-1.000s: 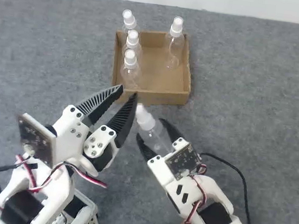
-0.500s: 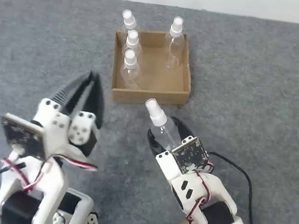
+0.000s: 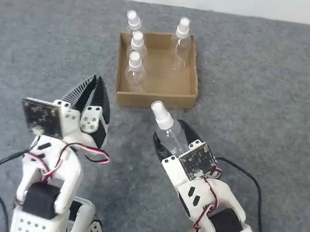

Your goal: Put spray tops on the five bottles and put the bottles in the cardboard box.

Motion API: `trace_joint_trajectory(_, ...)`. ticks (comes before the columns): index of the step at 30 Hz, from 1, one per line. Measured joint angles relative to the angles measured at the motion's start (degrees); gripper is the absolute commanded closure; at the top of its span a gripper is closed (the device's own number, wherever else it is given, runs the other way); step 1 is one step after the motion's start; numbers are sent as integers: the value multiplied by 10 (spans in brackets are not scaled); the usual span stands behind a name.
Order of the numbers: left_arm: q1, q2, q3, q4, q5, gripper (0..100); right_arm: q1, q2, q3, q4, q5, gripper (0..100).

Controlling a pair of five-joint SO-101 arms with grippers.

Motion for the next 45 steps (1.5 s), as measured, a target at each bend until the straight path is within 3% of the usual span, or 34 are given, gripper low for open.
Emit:
trace_joint_trajectory(6,0,5,52,-63,1,978,-1,0,0,-8,0,969)
trace_joint_trajectory(11,0,5,59,-74,2,978,-49,0,0,-11,0,969)
trace_joint_trajectory(23,107,5,90,-74,11,978,-93,0,0,-40,0,969)
trace_joint_trajectory(31,181,-2,88,-53,-41,978,-90,1,0,-40,0,992)
trace_joint_trajectory(45,200,3,89,-10,-79,976,-64,0,0,-40,0,992)
